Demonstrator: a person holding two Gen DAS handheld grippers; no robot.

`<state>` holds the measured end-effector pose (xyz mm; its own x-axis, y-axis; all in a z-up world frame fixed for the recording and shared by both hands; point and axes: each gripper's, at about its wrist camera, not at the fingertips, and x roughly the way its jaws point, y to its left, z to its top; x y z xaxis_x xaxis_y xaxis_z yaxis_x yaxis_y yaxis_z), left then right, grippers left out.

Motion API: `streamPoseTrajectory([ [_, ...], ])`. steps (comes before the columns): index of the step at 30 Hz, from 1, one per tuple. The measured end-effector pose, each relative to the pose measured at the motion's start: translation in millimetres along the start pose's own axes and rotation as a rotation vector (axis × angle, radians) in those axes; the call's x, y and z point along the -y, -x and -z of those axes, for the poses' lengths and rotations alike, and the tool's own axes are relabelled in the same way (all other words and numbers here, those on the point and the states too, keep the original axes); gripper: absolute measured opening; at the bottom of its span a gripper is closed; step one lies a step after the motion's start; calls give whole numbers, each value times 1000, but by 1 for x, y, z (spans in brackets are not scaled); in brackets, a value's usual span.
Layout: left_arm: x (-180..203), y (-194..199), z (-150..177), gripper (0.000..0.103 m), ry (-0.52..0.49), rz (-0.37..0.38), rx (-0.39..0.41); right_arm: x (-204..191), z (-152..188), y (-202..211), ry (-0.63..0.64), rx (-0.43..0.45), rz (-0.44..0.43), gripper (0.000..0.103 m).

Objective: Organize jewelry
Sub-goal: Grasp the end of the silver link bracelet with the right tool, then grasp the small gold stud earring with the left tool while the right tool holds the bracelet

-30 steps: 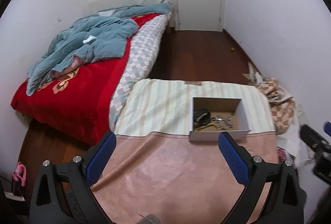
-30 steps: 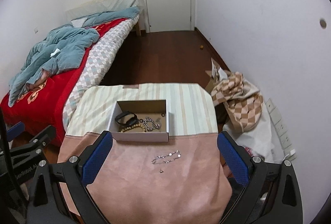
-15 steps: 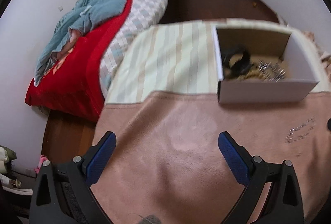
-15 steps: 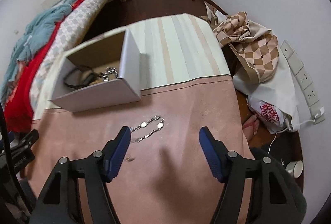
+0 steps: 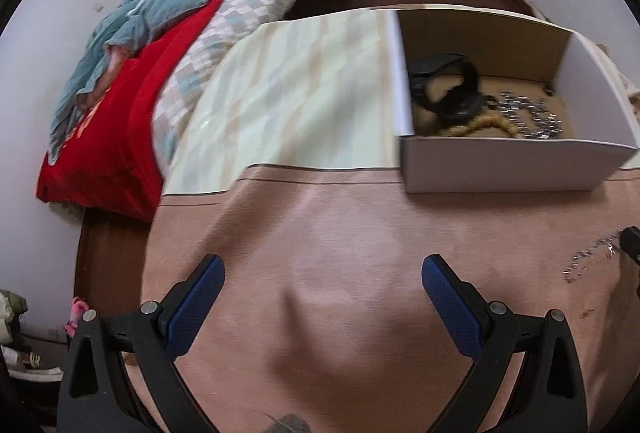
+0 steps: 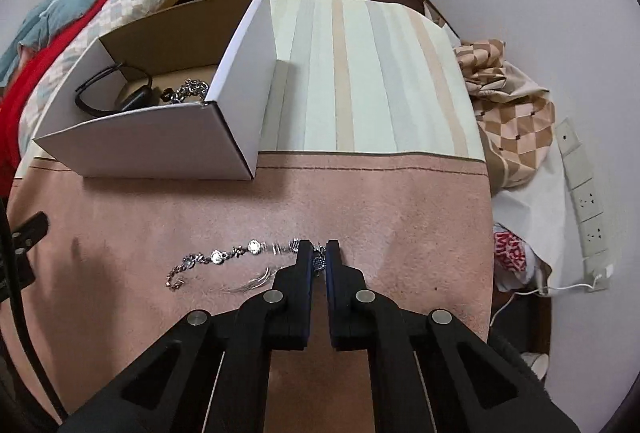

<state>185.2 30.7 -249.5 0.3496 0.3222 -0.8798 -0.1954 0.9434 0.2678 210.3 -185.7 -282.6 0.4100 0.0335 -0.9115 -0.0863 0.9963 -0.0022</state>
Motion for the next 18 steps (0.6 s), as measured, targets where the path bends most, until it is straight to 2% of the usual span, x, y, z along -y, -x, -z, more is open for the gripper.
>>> streamPoseTrajectory([
  [4,22,12,3,101,-27,85,5,23,5,12,-63,36,-3,6],
  [8,47,19,12,101,-31,235,-32,53,8,29,-147,68,2,6],
  [11,72,22,22,100,-83,271,-44,66,10,35,-165,73,17,6],
  [16,97,28,34,99,-116,354,-57,75,19,39,-185,70,25,6],
  [17,102,30,36,93,-130,361,-47,75,21,38,-188,68,23,6],
  [18,104,31,36,82,-140,364,-40,76,23,37,-190,65,20,6],
])
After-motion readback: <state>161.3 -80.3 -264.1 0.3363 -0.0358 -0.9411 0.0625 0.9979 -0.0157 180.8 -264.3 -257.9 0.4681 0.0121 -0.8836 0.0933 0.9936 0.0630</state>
